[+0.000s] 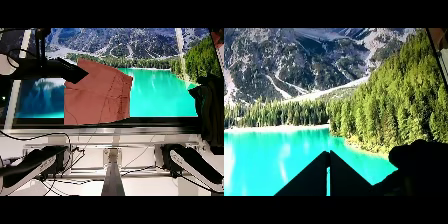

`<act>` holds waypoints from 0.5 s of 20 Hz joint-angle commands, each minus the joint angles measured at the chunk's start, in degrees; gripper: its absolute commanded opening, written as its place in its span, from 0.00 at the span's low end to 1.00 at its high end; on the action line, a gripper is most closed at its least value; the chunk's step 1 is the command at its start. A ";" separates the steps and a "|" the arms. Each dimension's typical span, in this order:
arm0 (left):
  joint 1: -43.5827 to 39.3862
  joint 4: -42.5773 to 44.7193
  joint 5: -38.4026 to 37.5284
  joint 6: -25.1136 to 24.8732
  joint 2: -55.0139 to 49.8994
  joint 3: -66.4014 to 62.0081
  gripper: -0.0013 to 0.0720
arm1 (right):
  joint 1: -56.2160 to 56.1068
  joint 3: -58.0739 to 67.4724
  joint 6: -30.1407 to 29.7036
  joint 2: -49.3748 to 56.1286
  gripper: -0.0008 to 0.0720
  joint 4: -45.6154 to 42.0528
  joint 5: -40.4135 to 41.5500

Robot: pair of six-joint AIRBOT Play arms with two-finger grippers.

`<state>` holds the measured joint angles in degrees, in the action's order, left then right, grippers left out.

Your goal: Fold the clothes and pants, and hang the long-sleeved shirts on hangers.

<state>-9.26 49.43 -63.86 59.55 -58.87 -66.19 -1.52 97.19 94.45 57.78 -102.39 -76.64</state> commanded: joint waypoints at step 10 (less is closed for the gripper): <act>16.94 9.22 -1.55 2.19 11.54 -0.09 0.93 | 0.81 -24.57 -14.12 3.37 0.04 15.21 -4.09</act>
<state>0.97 55.57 -64.40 61.34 -51.75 -66.24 -0.75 83.46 85.95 60.93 -98.06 -79.66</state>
